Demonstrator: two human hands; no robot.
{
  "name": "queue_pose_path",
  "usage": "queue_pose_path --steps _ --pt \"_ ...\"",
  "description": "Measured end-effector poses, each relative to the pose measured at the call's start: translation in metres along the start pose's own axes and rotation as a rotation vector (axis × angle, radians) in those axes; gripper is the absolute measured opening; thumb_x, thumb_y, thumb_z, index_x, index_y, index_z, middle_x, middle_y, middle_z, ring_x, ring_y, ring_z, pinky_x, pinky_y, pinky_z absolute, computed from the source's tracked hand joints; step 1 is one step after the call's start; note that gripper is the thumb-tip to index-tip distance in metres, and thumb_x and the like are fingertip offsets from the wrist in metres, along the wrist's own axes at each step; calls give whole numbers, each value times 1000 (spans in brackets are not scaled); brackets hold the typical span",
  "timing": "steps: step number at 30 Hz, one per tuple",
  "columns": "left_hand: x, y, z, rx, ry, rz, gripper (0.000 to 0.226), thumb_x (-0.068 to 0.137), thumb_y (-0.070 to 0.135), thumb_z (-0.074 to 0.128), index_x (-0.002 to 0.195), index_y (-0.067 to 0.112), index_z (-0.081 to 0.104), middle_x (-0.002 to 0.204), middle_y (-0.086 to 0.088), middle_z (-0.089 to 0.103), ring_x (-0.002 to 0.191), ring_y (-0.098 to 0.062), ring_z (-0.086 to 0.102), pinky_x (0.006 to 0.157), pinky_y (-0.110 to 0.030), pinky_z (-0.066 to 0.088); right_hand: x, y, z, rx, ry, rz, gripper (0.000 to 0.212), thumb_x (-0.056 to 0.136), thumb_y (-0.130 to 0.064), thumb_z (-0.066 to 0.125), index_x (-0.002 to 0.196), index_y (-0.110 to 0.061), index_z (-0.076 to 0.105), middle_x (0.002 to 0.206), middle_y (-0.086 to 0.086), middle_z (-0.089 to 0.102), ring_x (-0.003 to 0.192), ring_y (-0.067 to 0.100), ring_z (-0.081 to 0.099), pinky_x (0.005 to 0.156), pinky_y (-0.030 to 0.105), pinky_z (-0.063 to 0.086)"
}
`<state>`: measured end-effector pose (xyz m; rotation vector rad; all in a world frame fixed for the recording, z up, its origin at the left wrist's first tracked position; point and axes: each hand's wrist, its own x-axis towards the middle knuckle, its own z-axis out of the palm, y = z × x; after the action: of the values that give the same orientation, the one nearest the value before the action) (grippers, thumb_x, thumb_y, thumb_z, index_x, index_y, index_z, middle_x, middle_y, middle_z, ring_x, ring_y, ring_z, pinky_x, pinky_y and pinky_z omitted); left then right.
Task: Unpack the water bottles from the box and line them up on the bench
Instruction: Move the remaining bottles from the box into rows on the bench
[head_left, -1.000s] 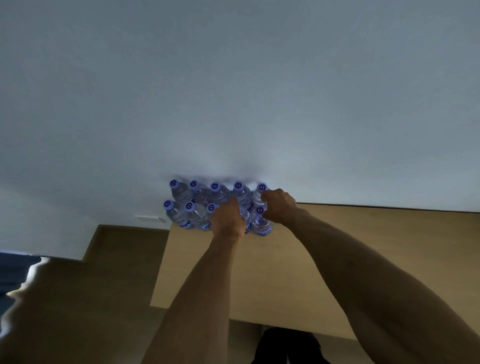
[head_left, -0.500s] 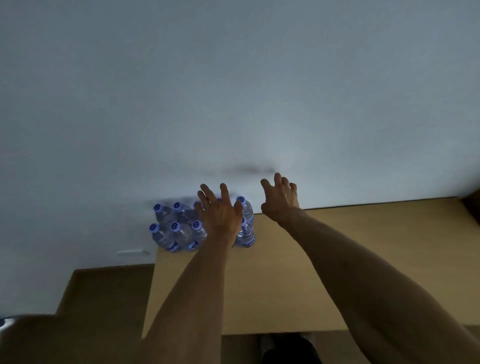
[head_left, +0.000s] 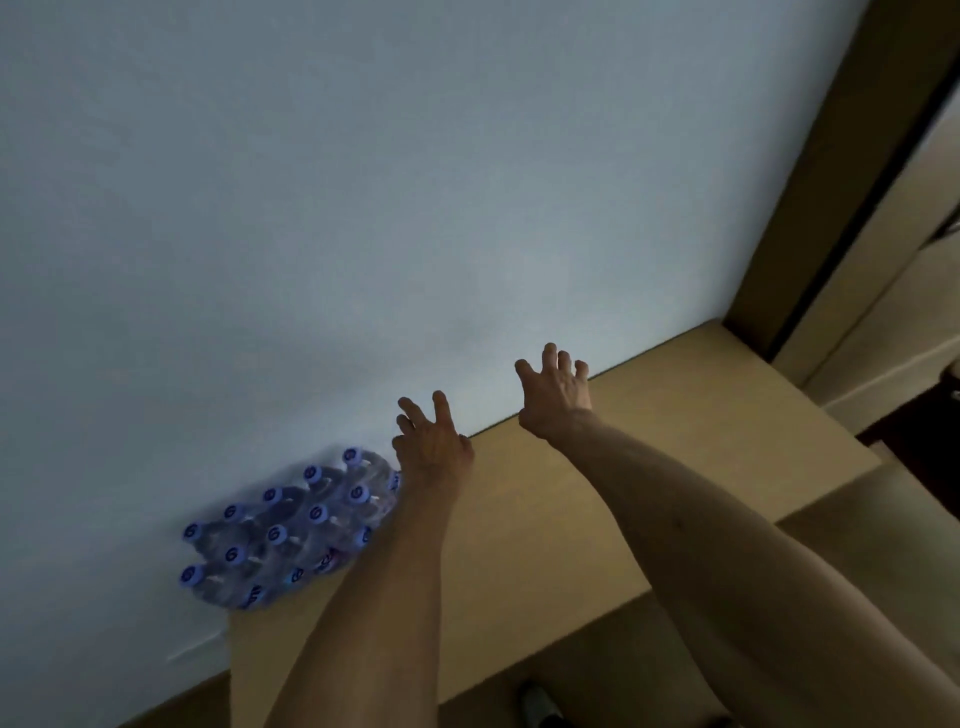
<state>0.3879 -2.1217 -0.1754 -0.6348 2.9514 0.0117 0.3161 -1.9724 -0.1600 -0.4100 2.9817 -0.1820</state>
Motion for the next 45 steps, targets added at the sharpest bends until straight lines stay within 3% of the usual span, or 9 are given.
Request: queue_pose_path --steps 6,10,16,24,30,37,45 --pt "-37 165 -1 44 -55 228 69 92 30 51 151 19 16 155 -25 9 131 -36 35 100 -43 39 -40 163 -9 108 6 217 59 79 -20 60 135 -23 42 147 22 27 129 36 34 108 48 29" --pt "-73 287 -5 70 -39 372 69 91 29 49 152 19 17 156 -26 8 136 -36 30 113 -47 24 -79 291 -20 113 -11 397 62 83 -21 60 140 -23 38 153 24 17 134 39 27 109 51 26" --pt "-123 467 -16 32 -5 587 64 95 30 43 153 21 17 158 -24 4 140 -40 23 115 -49 20 -139 462 -44 115 52 584 61 83 -32 64 138 -23 39 154 23 18 137 41 25 111 54 23" --pt "-183 667 -8 10 -11 881 66 96 30 42 155 26 12 161 -23 -2 146 -40 13 118 -51 13 -231 655 -60 180 71 916 80 83 -47 65 148 -26 25 158 25 5 146 43 6 115 56 12" --pt "-217 787 12 26 -57 1071 69 91 15 50 154 23 22 159 -29 3 146 -42 16 119 -51 13 -264 756 -45 209 65 1061 70 87 -36 63 147 -24 28 157 27 9 144 44 13 113 57 18" --pt "-214 931 52 30 -113 1186 65 93 18 48 153 22 23 160 -28 4 147 -40 14 119 -51 16 -248 870 -25 283 22 1226 59 90 -23 58 143 -23 32 156 27 9 143 44 14 109 55 25" --pt "-209 1007 119 197 -267 1249 69 96 31 54 154 24 18 160 -26 1 148 -40 9 118 -51 17 -211 944 28 413 -89 1181 65 89 -29 64 145 -20 30 157 26 6 143 44 15 107 53 34"
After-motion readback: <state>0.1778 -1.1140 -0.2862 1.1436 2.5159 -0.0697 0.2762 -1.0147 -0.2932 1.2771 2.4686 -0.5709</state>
